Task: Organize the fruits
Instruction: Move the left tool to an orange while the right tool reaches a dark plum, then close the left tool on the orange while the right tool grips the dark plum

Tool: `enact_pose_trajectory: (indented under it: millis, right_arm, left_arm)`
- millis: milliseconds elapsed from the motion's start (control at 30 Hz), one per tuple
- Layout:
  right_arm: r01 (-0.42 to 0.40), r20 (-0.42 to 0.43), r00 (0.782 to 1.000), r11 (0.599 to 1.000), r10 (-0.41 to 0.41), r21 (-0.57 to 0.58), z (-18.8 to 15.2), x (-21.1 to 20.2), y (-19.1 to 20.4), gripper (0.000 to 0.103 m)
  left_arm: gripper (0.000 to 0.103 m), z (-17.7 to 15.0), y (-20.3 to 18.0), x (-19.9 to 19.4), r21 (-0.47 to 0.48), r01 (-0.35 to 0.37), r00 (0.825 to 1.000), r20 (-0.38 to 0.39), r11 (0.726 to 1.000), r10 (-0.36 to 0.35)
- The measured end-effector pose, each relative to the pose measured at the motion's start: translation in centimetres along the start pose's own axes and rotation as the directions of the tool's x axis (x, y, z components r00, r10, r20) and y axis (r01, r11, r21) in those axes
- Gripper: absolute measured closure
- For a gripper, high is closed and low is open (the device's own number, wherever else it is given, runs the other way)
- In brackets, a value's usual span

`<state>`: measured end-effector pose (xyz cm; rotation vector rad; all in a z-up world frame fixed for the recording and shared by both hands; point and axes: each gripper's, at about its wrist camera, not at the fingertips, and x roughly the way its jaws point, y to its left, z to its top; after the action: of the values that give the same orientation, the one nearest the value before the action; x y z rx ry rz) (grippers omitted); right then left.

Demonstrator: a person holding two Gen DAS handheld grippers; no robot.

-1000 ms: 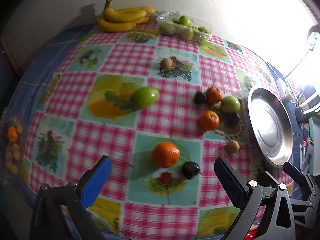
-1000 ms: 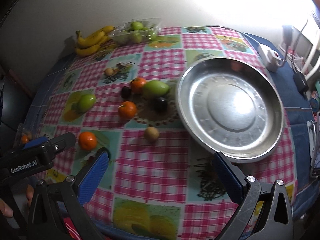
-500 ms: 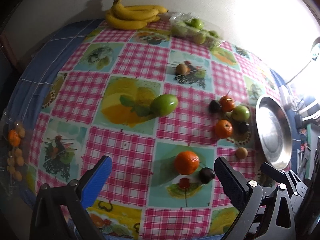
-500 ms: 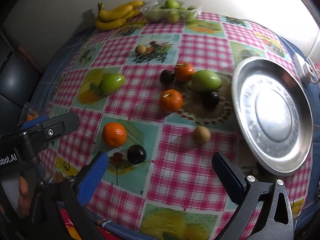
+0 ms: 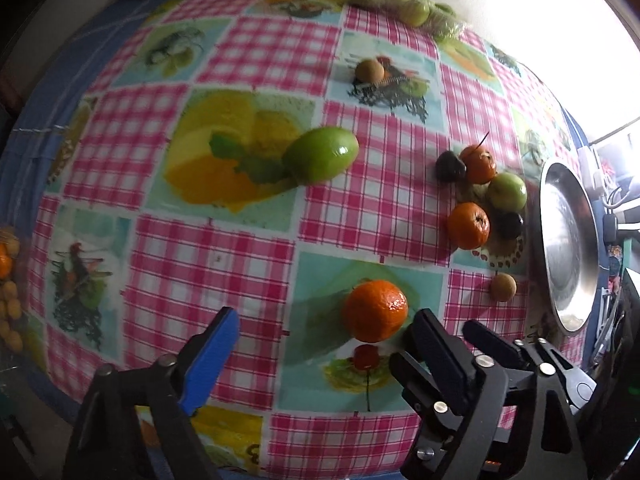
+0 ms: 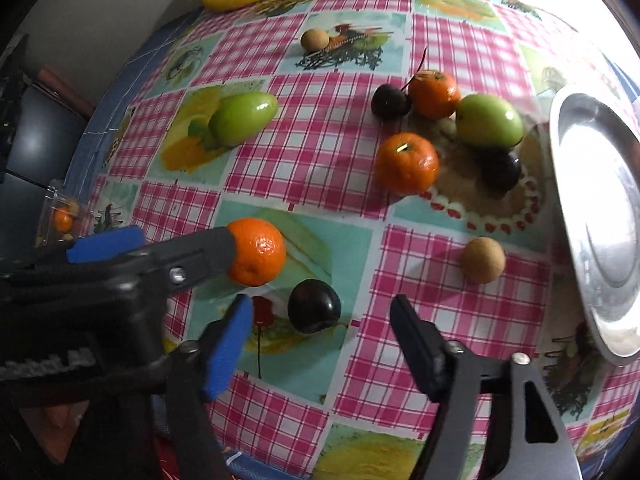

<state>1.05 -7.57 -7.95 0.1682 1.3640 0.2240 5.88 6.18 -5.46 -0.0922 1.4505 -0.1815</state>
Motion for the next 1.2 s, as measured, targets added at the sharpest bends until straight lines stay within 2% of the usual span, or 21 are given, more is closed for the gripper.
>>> enact_pose_trajectory:
  millis: [133,167,367,467,533,733,833,1000,1200]
  right_arm:
    - [0.002,0.001,1.0,1.0,-0.002,-0.001,0.1,0.1,-0.1,0.045]
    - [-0.001,0.001,1.0,1.0,0.001,0.0,0.1,0.2,-0.1,0.049]
    - [-0.011,-0.004,1.0,1.0,0.011,-0.001,0.4,0.6,-0.2,0.058]
    - [-0.008,-0.001,1.0,1.0,0.008,-0.006,0.3,0.7,-0.1,0.06]
    - [-0.009,0.001,1.0,1.0,0.009,-0.008,0.4,0.7,0.0,0.063]
    - [-0.021,0.0,1.0,1.0,0.021,-0.007,0.4,0.9,0.0,0.069]
    - [-0.033,-0.003,0.999,0.999,0.033,-0.007,0.4,0.8,-0.1,0.071]
    - [-0.035,-0.002,0.999,0.999,0.035,-0.015,0.4,0.8,0.0,0.073]
    - [-0.035,0.004,0.999,0.999,0.035,-0.021,0.2,0.6,-0.2,0.073]
  left_arm:
    - [0.025,0.2,-0.6,1.5,-0.009,0.021,1.0,-0.021,1.0,-0.021]
    - [0.026,0.3,-0.9,1.8,-0.011,0.025,0.999,-0.024,1.0,-0.025]
    - [0.032,0.6,-2.3,3.7,-0.014,0.029,0.999,-0.04,0.999,-0.029]
    - [0.038,0.8,-2.8,4.5,-0.016,0.032,0.999,-0.043,0.999,-0.032]
    - [0.047,1.0,-3.1,4.9,-0.014,0.033,0.998,-0.046,0.999,-0.034]
    - [0.059,1.0,-3.7,5.2,0.0,0.026,0.998,-0.055,1.0,-0.026]
    - [0.06,1.0,-4.0,5.1,0.01,0.011,0.999,-0.051,1.0,-0.011]
    - [0.061,0.9,-4.1,5.0,-0.001,0.024,0.999,-0.044,1.0,-0.024]
    - [0.061,0.6,-2.6,4.1,-0.03,0.032,0.999,-0.034,0.999,-0.033]
